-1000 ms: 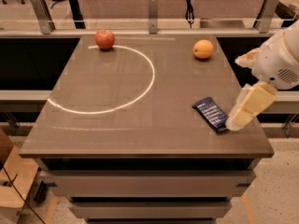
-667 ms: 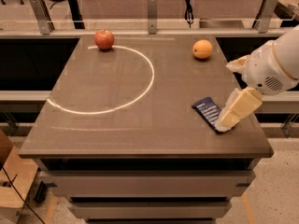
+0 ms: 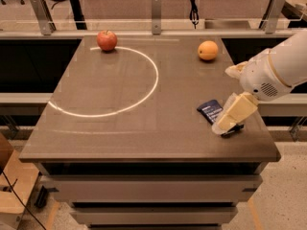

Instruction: Pick rxbar blueberry

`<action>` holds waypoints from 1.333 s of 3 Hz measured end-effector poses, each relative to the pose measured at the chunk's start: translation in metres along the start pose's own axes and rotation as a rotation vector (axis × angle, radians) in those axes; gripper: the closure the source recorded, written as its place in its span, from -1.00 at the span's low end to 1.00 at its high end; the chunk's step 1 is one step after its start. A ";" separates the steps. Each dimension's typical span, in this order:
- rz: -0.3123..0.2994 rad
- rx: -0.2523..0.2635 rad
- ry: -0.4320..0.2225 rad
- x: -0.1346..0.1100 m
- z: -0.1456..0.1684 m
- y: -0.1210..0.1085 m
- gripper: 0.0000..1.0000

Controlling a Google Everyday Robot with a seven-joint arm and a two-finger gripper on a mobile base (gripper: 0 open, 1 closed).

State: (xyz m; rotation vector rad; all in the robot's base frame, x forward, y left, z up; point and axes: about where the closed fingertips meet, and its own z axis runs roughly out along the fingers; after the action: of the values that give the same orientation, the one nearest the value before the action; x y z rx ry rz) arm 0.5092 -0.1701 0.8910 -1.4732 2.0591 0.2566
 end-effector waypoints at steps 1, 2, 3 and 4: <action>0.033 -0.007 0.002 0.007 0.008 -0.003 -1.00; 0.051 -0.013 0.034 0.018 0.019 -0.005 -1.00; 0.085 -0.022 0.066 0.033 0.030 -0.002 -1.00; 0.113 -0.041 0.084 0.044 0.041 0.004 -1.00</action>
Offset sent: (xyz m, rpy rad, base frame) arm 0.0117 -0.0155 -0.0423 -0.0399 0.0781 -0.0677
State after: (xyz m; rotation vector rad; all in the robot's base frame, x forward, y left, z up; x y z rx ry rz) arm 0.5105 -0.1838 0.8322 -1.4154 2.2208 0.2881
